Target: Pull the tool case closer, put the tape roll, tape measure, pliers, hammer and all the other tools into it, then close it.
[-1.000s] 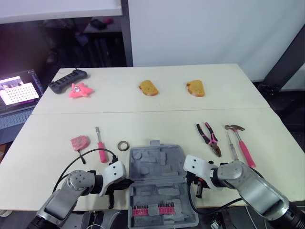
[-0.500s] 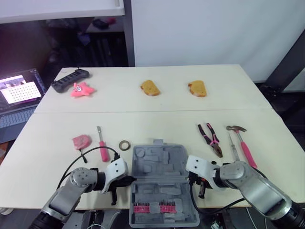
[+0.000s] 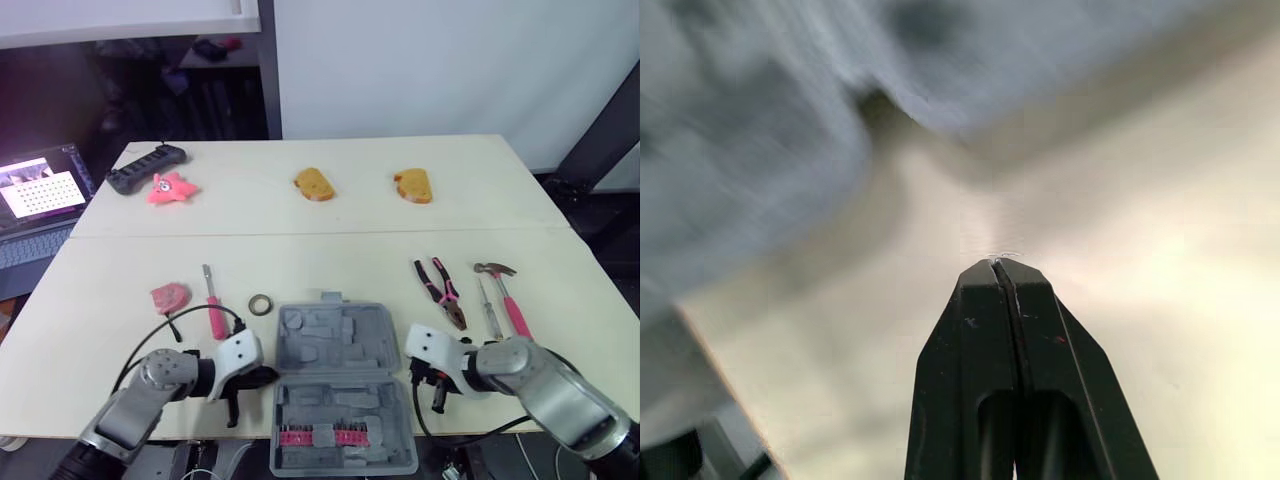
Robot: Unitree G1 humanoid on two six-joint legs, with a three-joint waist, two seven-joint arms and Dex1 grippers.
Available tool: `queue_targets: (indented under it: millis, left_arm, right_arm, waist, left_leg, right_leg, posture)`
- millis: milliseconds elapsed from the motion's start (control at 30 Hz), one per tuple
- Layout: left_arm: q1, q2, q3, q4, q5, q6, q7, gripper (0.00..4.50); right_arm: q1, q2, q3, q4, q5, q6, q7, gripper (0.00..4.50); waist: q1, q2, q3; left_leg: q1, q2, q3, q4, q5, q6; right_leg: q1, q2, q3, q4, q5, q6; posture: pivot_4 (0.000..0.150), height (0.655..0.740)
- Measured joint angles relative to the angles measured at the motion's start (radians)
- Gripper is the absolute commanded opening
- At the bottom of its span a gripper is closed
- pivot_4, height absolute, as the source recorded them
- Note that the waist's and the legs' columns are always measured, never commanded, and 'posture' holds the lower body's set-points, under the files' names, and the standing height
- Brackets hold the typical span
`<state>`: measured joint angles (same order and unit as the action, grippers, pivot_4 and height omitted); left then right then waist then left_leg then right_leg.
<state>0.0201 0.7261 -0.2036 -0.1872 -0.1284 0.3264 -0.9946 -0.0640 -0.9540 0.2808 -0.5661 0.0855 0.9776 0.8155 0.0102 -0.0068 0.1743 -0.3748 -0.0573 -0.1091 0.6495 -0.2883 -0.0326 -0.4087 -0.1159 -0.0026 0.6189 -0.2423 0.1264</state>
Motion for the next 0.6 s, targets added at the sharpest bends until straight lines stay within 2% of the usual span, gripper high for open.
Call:
queue_targets:
  millis: [167, 233, 300, 367, 433, 500, 567, 600]
  left_arm:
    - [0.135, 0.114, 0.276, -0.092, -0.164, 0.040, -0.060, 0.00]
    - [0.179, 0.143, 0.352, -0.100, -0.206, 0.039, -0.092, 0.00]
    - [0.232, 0.191, 0.458, -0.023, -0.231, 0.025, -0.132, 0.00]
    - [0.239, 0.239, 0.548, 0.146, -0.217, -0.023, -0.143, 0.55]
    - [0.199, 0.260, 0.593, 0.294, -0.206, -0.080, -0.143, 1.35]
    - [0.148, 0.274, 0.625, 0.449, -0.195, -0.142, -0.139, 2.44]
    - [0.101, 0.275, 0.630, 0.573, -0.184, -0.189, -0.138, 3.51]
    - [0.074, 0.275, 0.628, 0.625, -0.180, -0.211, -0.140, 4.03]
  right_arm:
    - [0.219, 0.038, -0.428, -0.103, 0.142, -0.135, 0.069, 0.02]
    - [0.291, 0.044, -0.546, -0.118, 0.170, -0.151, 0.090, 0.02]
    - [0.420, 0.077, -0.738, -0.126, 0.202, -0.185, 0.145, 0.54]
    - [0.508, 0.118, -0.897, -0.116, 0.238, -0.226, 0.197, 1.38]
    - [0.595, 0.136, -1.007, -0.087, 0.247, -0.294, 0.251, 2.37]
    - [0.673, 0.140, -1.088, -0.023, 0.246, -0.366, 0.306, 3.41]
    - [0.683, 0.140, -1.133, 0.044, 0.245, -0.423, 0.331, 4.45]
    - [0.677, 0.139, -1.144, 0.081, 0.244, -0.453, 0.335, 4.50]
  waist:
    - [0.004, 0.000, 0.001]
    - [0.004, 0.000, 0.000]
    - [0.006, -0.001, 0.001]
    - [0.004, -0.001, 0.001]
    - [0.003, 0.000, 0.000]
    - [0.003, -0.001, 0.000]
    - [0.001, -0.002, 0.001]
    - [-0.001, -0.003, 0.001]
  left_leg:
    - [-0.001, 0.002, 0.000, 0.000, -0.001, 0.001]
    - [0.000, 0.001, 0.000, 0.000, -0.001, 0.002]
    - [0.001, 0.001, 0.001, 0.000, -0.001, 0.002]
    - [0.001, 0.001, 0.003, 0.000, -0.001, 0.002]
    - [0.002, 0.002, 0.004, 0.000, -0.001, 0.002]
    - [0.002, 0.002, 0.004, 0.000, -0.001, 0.002]
    - [0.002, 0.003, 0.004, 0.000, -0.001, 0.002]
    - [0.002, 0.003, 0.005, 0.000, -0.001, 0.002]
  right_leg:
    - [0.001, -0.001, 0.000, -0.002, 0.000, 0.000]
    - [0.002, -0.002, 0.000, -0.003, 0.000, 0.000]
    - [0.003, -0.001, -0.001, -0.003, 0.000, 0.000]
    - [0.003, 0.002, -0.002, -0.002, -0.002, -0.003]
    - [0.004, 0.002, -0.002, -0.003, -0.002, -0.003]
    - [0.004, 0.001, -0.002, -0.003, -0.003, -0.003]
    - [0.004, -0.001, -0.001, -0.004, -0.002, -0.003]
    - [0.004, -0.001, -0.001, -0.004, -0.002, -0.003]
  posture:
    - [0.150, 0.7400]
    - [0.150, 0.7400]
    - [0.150, 0.7400]
    - [0.150, 0.7400]
    - [0.150, 0.7400]
    - [0.150, 0.7400]
    - [0.150, 0.7400]
    - [0.150, 0.7400]
